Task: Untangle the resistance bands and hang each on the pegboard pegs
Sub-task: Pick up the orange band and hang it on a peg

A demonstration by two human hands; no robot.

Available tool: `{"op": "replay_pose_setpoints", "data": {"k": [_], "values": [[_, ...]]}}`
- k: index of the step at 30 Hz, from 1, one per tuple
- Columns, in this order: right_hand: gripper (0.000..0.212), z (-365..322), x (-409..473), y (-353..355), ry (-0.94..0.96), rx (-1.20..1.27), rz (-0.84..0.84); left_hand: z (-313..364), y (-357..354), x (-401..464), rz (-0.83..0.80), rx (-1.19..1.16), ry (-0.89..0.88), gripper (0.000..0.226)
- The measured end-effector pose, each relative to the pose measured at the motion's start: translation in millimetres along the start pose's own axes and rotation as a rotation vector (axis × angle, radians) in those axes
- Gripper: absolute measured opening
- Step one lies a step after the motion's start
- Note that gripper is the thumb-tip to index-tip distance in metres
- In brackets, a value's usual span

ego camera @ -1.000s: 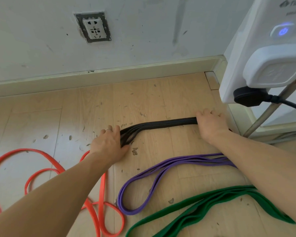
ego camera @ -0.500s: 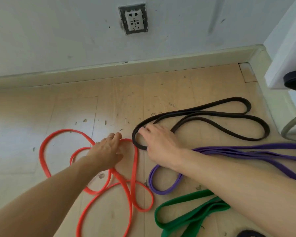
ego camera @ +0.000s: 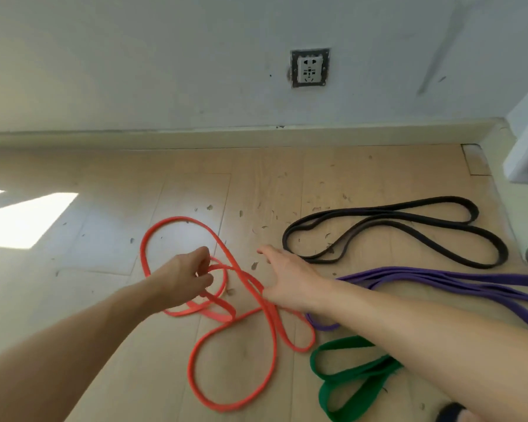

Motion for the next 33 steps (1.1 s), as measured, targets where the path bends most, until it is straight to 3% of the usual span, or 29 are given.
{"op": "replay_pose_setpoints", "data": {"k": [4,9,16,19,25,33], "values": [[0.077,-62,-32,46,0.088,-0.03,-0.013,49,48,-66,0.089,-0.192,-0.199,0.019],[0.011,-144,-101,102,0.178,-0.053,-0.014,101,101,-170,0.285,-0.373,-0.378,0.021],[0.007,-224,-210,137,0.303,0.051,0.082,120,119,-271,0.236,-0.355,-0.466,0.018],[0.01,-246,-240,142,0.355,0.17,0.083,127,117,-300,0.23,-0.382,-0.539,0.028],[0.028,-249,-276,144,0.422,0.45,0.284,132,119,-332,0.317,-0.384,-0.575,0.037],[0.017,-248,-290,144,0.465,0.66,0.308,147,123,-350,0.305,-0.249,-0.595,0.01]]}}
Point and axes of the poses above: each hand's wrist, its own x-axis towards the middle knuckle, its own y-axis out of the back of the hand, z = x × y, the point moved 8 cm from there along x, towards the middle knuckle, and after that the axes turned 3 degrees about -x, right-handed, at the moved point
